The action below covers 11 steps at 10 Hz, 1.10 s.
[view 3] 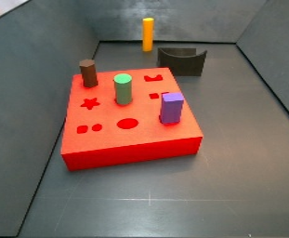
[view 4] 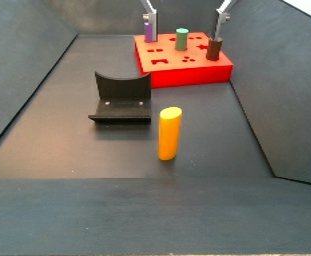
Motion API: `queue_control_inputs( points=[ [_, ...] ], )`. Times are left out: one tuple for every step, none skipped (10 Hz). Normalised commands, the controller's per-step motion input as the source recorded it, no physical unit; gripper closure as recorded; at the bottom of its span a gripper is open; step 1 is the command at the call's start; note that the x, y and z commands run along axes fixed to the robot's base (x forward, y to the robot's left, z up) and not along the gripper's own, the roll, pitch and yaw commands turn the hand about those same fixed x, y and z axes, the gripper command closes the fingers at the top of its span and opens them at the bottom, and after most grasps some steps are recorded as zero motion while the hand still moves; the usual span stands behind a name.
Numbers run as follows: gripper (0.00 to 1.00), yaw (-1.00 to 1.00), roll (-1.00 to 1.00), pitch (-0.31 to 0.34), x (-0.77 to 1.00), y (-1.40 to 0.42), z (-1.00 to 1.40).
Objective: Pick up the oval object. Move up. Move to above the board. Insert the oval object.
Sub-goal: Pick up the oval object.
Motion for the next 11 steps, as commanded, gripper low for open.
queue_control_inputs(
  points=[
    [0.0,0.14,0.0,0.043,0.32,0.25,-0.17],
    [0.0,0.34,0.0,0.064,0.67,0.28,-0.21],
    [0.0,0.32,0.0,0.067,0.73,0.28,-0.22],
    [0.0,0.28,0.0,0.089,0.82,0.26,-0.23],
    [0.0,0.23,0.0,0.109,0.94,0.21,-0.26],
    [0.0,0.18,0.0,0.114,1.0,0.16,-0.3],
    [0.0,0.23,-0.02,0.091,0.97,0.11,-0.39],
    [0.0,0.29,-0.09,0.044,0.86,0.1,-0.44],
    [0.0,0.31,-0.16,0.0,0.68,0.23,-0.41],
    [0.0,0.49,-0.2,-0.066,0.33,0.32,-0.37],
    [0.0,0.67,-0.19,-0.14,0.0,0.31,-0.32]
  ],
)
